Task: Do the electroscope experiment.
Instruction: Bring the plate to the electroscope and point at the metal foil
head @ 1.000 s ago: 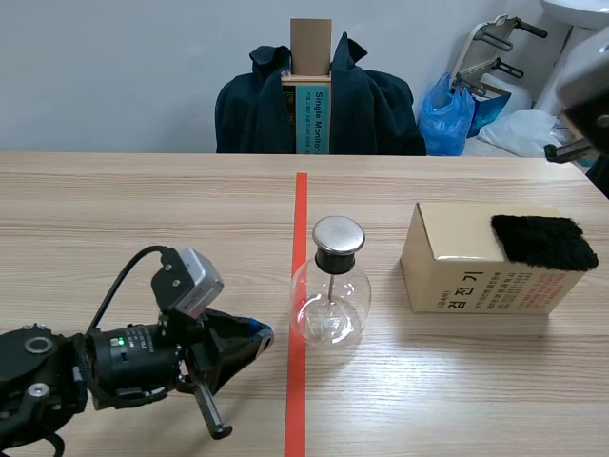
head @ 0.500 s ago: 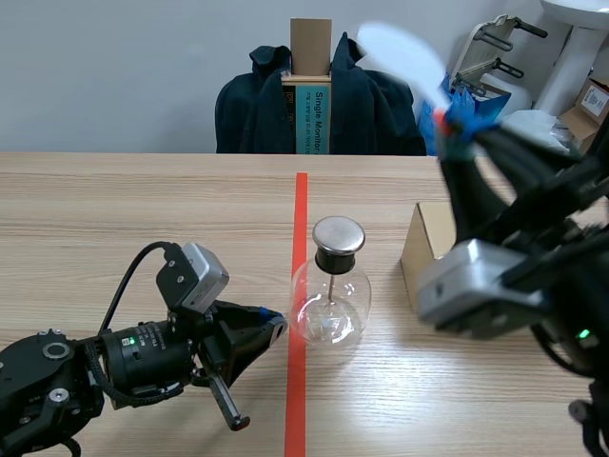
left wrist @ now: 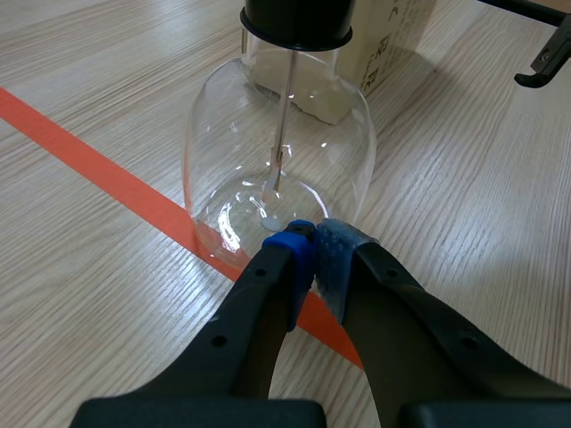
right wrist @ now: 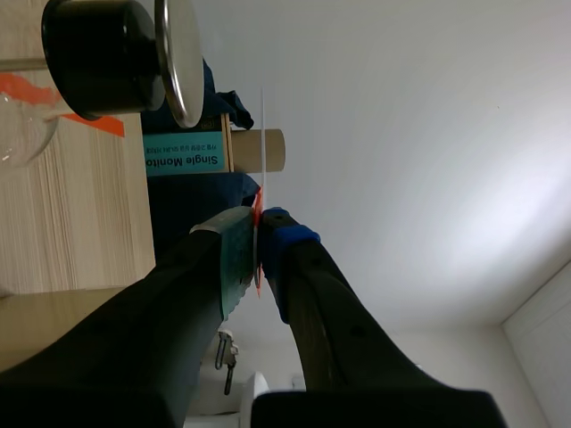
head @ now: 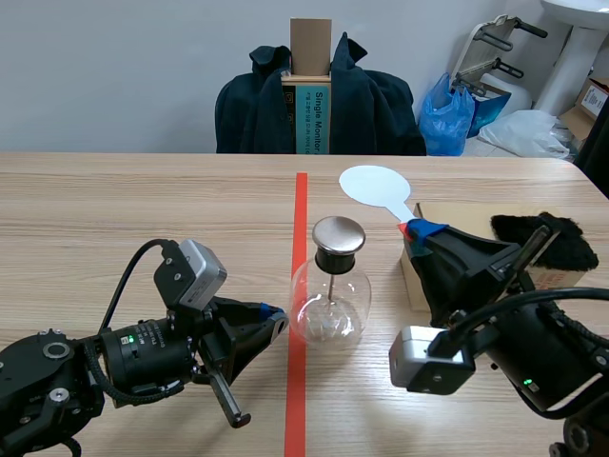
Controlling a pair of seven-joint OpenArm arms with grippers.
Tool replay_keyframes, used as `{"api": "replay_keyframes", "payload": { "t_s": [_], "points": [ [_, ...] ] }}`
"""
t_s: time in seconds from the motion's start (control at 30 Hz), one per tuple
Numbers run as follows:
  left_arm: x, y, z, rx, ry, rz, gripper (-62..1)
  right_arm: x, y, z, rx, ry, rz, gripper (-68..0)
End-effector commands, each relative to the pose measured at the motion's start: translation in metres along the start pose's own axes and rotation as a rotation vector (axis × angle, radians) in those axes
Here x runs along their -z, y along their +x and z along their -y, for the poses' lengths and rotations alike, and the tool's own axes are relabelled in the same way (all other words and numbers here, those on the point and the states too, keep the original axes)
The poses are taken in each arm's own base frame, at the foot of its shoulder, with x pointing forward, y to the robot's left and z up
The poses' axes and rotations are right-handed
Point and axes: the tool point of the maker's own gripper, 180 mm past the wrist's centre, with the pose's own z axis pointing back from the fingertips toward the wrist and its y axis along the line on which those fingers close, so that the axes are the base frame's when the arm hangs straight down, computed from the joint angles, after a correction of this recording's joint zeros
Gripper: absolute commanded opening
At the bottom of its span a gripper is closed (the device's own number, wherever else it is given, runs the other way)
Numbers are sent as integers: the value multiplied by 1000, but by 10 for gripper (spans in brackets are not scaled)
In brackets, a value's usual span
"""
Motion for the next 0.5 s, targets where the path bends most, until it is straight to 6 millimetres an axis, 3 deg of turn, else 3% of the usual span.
{"api": "replay_keyframes", "payload": {
  "t_s": [0.0, 0.23, 0.47],
  "points": [
    [3, 16, -2, 1, 6, 54, -588, 4, -11, 14, -43, -34, -18, -667],
    [3, 16, -2, 2, 6, 53, -588, 3, -22, 10, -52, -9, -72, -667],
    [2, 15, -2, 2, 6, 53, -588, 2, -11, 9, -57, -3, -10, -667]
  ]
}}
